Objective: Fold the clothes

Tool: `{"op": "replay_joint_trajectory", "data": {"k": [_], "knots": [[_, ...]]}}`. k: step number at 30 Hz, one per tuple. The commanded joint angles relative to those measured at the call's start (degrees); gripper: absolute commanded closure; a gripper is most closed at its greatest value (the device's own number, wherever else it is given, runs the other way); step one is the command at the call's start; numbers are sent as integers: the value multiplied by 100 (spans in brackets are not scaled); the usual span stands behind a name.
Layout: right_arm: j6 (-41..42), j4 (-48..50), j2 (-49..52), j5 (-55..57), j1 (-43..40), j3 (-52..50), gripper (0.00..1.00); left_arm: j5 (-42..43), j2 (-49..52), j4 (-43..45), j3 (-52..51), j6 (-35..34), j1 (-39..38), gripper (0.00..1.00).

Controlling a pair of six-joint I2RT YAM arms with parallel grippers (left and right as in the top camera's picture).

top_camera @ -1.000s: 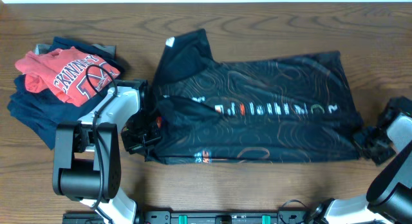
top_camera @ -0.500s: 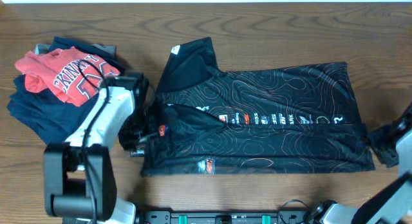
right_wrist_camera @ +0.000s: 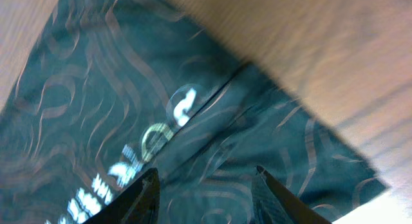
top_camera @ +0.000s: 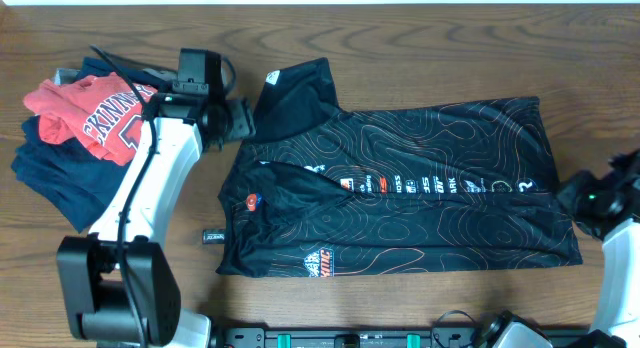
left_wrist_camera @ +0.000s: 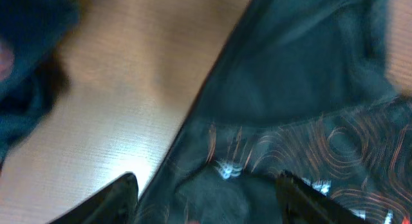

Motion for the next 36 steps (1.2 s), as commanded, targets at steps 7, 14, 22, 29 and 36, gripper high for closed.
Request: {"op": "replay_joint_trajectory", "data": {"k": [7,14,22,29,36], "knots": [[-765,-363,-63,-273,802,61,49,564,1438,1123,625,826,17,23],[-798,-385,-63,-273,1019,61,48,734,2404,1829,988,922,17,23],[-796,-363,-63,-271,1043,61,48,925,2951,2004,986,903,-190,24],[-796,-334,-63,-271,1043,61,49,901,2994,1919,964,903,-667,50],[-796,-348,-63,-273,1043,61,57,809,2992,1840,964,758,-713,94]]}}
